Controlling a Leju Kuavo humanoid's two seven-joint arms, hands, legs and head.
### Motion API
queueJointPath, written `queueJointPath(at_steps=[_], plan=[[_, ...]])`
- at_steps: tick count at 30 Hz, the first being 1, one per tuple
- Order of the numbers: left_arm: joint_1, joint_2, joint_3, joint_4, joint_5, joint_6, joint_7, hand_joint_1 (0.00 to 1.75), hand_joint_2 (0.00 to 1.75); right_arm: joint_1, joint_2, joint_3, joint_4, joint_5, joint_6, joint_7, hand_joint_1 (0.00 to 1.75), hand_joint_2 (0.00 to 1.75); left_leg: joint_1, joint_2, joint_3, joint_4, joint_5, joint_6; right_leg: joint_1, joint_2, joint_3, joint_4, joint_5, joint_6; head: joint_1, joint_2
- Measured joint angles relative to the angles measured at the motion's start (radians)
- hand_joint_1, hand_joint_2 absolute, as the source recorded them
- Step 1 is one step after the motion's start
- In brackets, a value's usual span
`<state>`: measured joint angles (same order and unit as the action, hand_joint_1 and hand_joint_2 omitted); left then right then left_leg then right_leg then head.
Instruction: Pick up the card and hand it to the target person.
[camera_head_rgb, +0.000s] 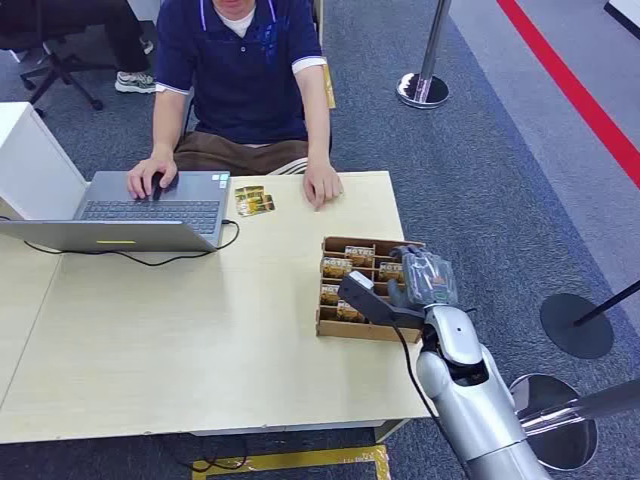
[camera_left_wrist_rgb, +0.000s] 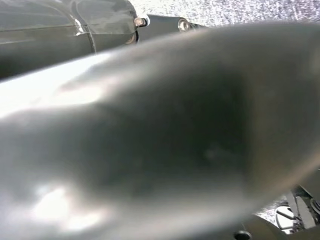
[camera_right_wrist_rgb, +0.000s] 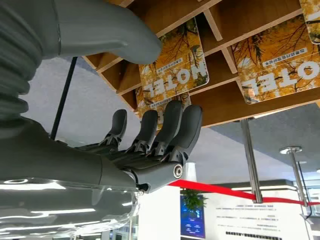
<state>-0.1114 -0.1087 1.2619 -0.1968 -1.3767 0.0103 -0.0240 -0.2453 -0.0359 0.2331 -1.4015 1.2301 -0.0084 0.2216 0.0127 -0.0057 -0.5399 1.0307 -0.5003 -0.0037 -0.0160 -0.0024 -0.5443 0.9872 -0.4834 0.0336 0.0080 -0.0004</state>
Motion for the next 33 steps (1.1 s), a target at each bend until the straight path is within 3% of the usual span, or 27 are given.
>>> queueJointPath(at_steps=[17, 31, 33], plan=[[0.0, 0.0, 0.0, 0.0, 0.0, 0.0, 0.002, 0.0, 0.0, 0.0, 0.0, 0.001, 0.023, -0.006, 0.005, -0.013, 0.9, 1.75, 0.0, 0.0, 0.0, 0.0, 0.0, 0.0, 0.0, 0.0, 0.0, 0.0, 0.0, 0.0, 0.0, 0.0], [0.0, 0.0, 0.0, 0.0, 0.0, 0.0, 0.007, 0.0, 0.0, 0.005, 0.0, 0.001, 0.024, -0.009, 0.002, -0.012, 1.11, 1.75, 0.0, 0.0, 0.0, 0.0, 0.0, 0.0, 0.0, 0.0, 0.0, 0.0, 0.0, 0.0, 0.0, 0.0], [0.0, 0.0, 0.0, 0.0, 0.0, 0.0, 0.007, 0.0, 0.0, 0.005, 0.0, 0.001, 0.024, -0.009, 0.001, -0.012, 1.26, 1.75, 0.0, 0.0, 0.0, 0.0, 0.0, 0.0, 0.0, 0.0, 0.0, 0.0, 0.0, 0.0, 0.0, 0.0]])
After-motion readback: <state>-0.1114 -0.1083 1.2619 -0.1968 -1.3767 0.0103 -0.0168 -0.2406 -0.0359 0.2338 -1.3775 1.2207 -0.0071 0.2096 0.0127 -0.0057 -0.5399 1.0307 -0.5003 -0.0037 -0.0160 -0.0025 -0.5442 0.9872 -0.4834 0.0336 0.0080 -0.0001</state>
